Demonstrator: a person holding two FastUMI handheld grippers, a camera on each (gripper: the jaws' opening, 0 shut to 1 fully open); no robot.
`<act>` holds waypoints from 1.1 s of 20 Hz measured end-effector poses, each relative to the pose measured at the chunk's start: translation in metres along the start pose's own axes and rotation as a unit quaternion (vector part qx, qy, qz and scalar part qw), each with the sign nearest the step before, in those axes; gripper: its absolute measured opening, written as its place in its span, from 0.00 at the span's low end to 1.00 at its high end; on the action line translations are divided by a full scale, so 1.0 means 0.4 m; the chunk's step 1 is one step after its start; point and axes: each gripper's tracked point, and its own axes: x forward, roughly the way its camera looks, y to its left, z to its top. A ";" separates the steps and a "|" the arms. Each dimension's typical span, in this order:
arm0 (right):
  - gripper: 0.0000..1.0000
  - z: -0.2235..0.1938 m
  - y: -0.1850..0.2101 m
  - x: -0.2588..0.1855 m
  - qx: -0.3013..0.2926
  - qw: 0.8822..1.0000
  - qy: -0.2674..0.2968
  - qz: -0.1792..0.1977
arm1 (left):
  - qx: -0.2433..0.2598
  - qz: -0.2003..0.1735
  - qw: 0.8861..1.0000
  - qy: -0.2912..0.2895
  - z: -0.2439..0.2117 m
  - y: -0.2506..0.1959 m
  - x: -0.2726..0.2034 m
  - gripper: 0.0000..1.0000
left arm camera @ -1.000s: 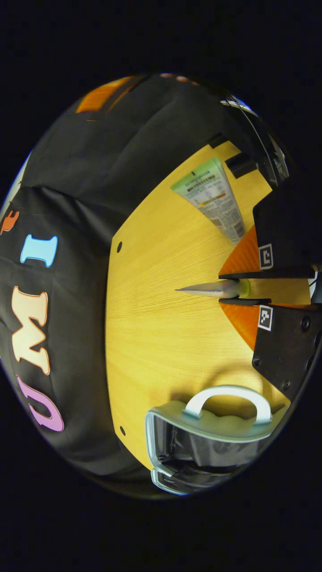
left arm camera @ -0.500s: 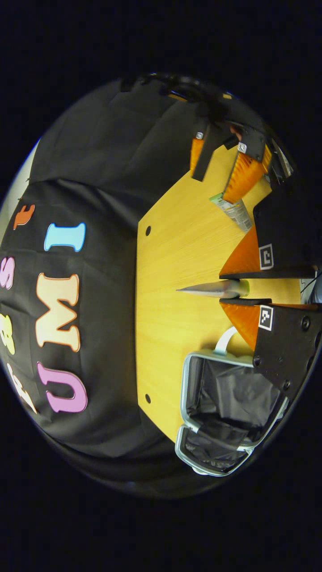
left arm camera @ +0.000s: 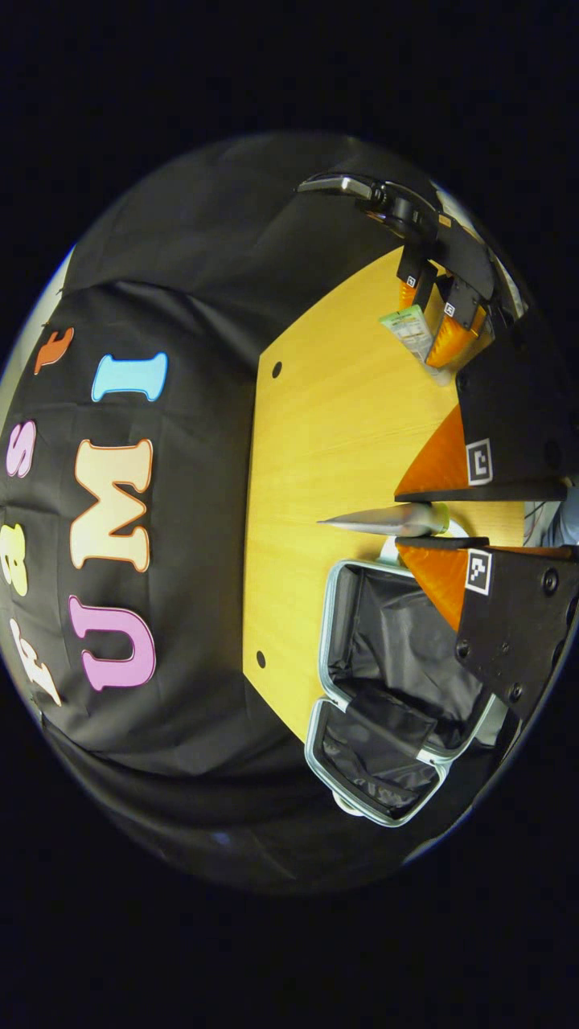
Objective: First open the suitcase, pack the skin care products into it, and then close the suitcase.
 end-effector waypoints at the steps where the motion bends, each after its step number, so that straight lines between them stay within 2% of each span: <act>1: 0.57 -0.001 -0.001 -0.003 -0.002 1.000 -0.001 -0.004 | 0.001 0.003 1.000 0.002 0.000 0.007 -0.002 0.17; 2: 0.49 0.000 0.002 0.005 0.003 1.000 0.001 -0.002 | 0.002 0.008 1.000 0.000 0.002 0.019 -0.005 0.14; 4: 0.32 0.003 -0.009 0.016 0.007 1.000 0.009 -0.007 | 0.004 0.017 1.000 0.004 -0.001 0.036 -0.011 0.14; 6: 0.23 0.001 -0.007 0.026 0.023 0.999 0.030 -0.001 | 0.005 0.026 1.000 0.011 -0.007 0.066 -0.013 0.14; 8: 0.23 0.015 -0.001 0.018 0.033 0.998 0.045 0.004 | 0.005 0.035 0.999 0.020 -0.010 0.101 -0.022 0.14; 12: 0.21 0.111 0.045 0.004 0.050 0.998 0.043 0.016 | 0.035 0.065 0.996 0.059 -0.041 0.222 -0.029 0.14; 15: 0.23 0.167 0.101 0.010 0.047 0.998 0.036 0.011 | 0.037 0.058 0.995 0.074 -0.060 0.292 -0.017 0.14; 17: 0.23 0.200 0.159 0.016 0.052 0.998 0.035 0.011 | 0.049 0.059 0.993 0.093 -0.093 0.343 -0.001 0.15; 22: 0.23 0.299 0.349 0.051 0.063 0.996 0.028 0.053 | 0.049 0.045 0.988 0.136 -0.149 0.431 0.036 0.15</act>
